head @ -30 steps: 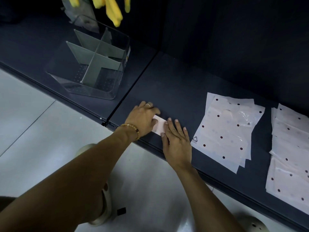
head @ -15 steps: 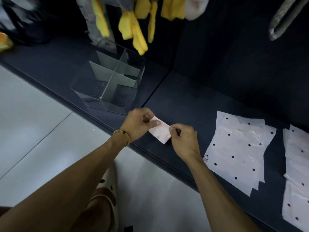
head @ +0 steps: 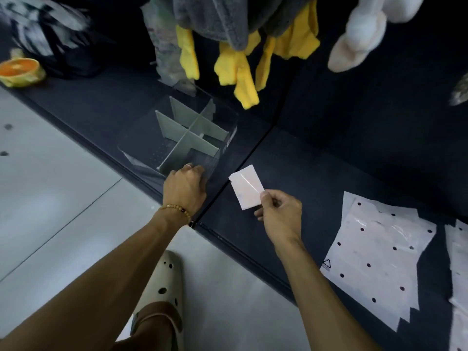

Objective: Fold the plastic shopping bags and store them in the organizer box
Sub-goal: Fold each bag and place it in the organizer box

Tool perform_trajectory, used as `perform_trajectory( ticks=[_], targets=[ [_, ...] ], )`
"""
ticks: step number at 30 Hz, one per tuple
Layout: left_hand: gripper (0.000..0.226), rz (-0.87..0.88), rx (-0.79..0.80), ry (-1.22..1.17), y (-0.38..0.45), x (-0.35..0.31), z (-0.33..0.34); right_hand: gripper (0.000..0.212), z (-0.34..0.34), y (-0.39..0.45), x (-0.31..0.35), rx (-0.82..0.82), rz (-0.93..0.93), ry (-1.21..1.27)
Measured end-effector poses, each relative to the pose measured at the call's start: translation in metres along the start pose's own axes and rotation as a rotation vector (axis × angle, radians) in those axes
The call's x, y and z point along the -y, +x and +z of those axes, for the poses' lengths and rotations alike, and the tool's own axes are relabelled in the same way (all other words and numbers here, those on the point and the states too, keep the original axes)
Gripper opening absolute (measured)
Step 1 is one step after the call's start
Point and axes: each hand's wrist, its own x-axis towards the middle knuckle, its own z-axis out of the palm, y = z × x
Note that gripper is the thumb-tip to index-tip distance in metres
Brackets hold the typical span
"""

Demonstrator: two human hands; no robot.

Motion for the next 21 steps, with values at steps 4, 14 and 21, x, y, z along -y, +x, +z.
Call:
perform_trajectory(
  ticks=[4,14,21],
  targets=[
    [0.025,0.046,0.001,-0.102,-0.036,0.035,-0.021,0.025,0.015,-0.007,0.015,0.030,0.005,0.133],
    [0.038,0.013,0.212,-0.141,-0.029,0.068,-0.045,0.014,0.060,0.003,0.034,-0.033,-0.172,-0.052],
    [0.021,0.035,0.180,-0.186,-0.012,0.078,-0.042,0.013,0.097,0.027,0.044,-0.050,-0.366,-0.516]
  ],
)
